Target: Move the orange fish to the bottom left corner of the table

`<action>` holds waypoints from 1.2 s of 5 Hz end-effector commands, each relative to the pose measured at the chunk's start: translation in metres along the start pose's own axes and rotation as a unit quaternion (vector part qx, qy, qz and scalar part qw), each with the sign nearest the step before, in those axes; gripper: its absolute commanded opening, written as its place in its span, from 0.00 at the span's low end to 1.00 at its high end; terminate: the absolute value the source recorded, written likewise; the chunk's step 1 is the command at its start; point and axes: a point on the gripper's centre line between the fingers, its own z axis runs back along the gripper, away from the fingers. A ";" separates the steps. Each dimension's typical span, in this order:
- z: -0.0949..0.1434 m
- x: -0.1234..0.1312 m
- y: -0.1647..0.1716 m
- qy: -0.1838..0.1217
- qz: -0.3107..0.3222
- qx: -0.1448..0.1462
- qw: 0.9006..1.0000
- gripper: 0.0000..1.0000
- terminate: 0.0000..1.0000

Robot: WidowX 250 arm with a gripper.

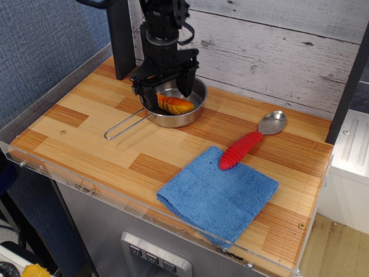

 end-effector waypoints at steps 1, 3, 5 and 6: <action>0.005 0.003 -0.009 -0.026 -0.010 0.001 1.000 0.00 0.00; 0.003 0.000 -0.009 -0.025 -0.022 -0.003 0.999 0.00 0.00; 0.022 -0.003 -0.019 -0.021 -0.034 -0.034 0.999 0.00 0.00; 0.048 -0.003 -0.029 -0.024 -0.054 -0.068 0.996 0.00 0.00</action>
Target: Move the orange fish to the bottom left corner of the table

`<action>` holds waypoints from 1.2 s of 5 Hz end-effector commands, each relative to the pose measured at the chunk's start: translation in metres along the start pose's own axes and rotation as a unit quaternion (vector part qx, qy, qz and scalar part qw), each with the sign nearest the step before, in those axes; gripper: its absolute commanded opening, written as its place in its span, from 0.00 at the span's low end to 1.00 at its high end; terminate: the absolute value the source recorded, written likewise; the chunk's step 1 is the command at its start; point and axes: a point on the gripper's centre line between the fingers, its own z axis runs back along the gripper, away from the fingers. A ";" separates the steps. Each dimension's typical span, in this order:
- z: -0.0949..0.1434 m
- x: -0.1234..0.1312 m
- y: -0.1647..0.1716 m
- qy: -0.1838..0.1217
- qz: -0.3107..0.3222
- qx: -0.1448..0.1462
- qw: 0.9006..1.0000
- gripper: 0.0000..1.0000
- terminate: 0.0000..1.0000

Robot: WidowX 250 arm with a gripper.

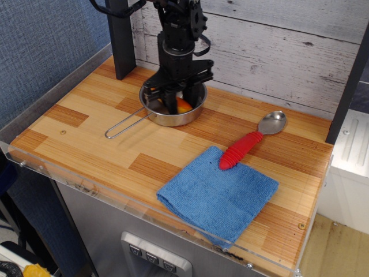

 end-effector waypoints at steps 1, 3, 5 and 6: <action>0.082 0.009 -0.013 -0.036 -0.033 -0.083 0.995 0.00 0.00; 0.129 0.010 0.042 -0.036 -0.024 -0.115 0.992 0.00 0.00; 0.129 0.017 0.114 -0.039 -0.012 -0.097 0.994 0.00 0.00; 0.114 0.017 0.142 -0.031 0.005 -0.092 0.995 0.00 0.00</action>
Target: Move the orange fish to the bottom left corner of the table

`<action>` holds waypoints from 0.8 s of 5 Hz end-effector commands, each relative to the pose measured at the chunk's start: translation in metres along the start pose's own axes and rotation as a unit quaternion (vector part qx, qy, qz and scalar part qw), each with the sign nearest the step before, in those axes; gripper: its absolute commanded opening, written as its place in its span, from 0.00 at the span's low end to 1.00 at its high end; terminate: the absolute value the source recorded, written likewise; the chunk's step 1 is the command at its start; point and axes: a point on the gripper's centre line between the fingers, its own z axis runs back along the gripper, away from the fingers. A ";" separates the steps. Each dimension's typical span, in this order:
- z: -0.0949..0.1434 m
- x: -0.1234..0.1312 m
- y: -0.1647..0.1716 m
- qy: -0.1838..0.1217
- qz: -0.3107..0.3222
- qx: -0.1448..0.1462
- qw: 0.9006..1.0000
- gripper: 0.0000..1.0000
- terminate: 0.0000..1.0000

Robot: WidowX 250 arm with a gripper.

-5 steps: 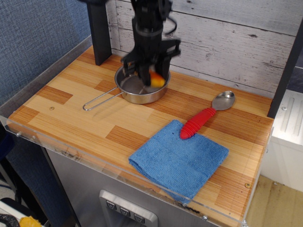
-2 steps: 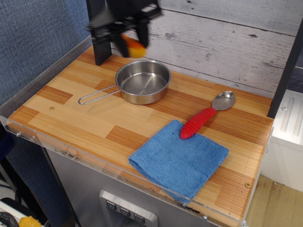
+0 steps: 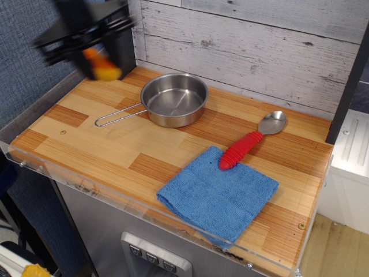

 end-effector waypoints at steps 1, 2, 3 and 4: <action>-0.007 0.006 0.054 -0.014 0.025 0.018 0.999 0.00 0.00; -0.019 0.011 0.070 -0.017 0.031 0.032 0.999 0.00 0.00; -0.034 0.017 0.082 -0.012 0.039 0.048 0.998 0.00 0.00; -0.048 0.023 0.091 -0.009 0.031 0.067 0.997 0.00 0.00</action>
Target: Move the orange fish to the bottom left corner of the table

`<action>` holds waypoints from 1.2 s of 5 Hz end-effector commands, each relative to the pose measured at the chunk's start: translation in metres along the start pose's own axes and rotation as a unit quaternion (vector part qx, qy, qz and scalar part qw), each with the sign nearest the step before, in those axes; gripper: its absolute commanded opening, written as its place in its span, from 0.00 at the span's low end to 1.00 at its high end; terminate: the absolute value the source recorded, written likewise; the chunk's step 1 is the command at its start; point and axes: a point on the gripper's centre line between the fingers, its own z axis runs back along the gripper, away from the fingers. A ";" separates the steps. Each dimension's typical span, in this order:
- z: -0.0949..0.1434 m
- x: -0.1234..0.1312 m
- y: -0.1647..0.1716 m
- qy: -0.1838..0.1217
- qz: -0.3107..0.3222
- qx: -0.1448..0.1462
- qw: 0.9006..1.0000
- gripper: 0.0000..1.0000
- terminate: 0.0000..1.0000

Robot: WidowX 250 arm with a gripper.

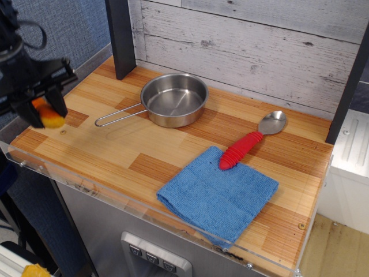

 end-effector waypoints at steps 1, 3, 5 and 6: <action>-0.014 0.020 0.015 -0.015 -0.008 0.026 1.000 0.00 0.00; -0.030 0.026 0.009 -0.017 -0.011 0.033 0.999 0.00 0.00; -0.031 0.025 0.004 0.000 -0.018 0.041 0.999 1.00 0.00; -0.029 0.023 0.002 0.001 -0.016 0.042 0.999 1.00 0.00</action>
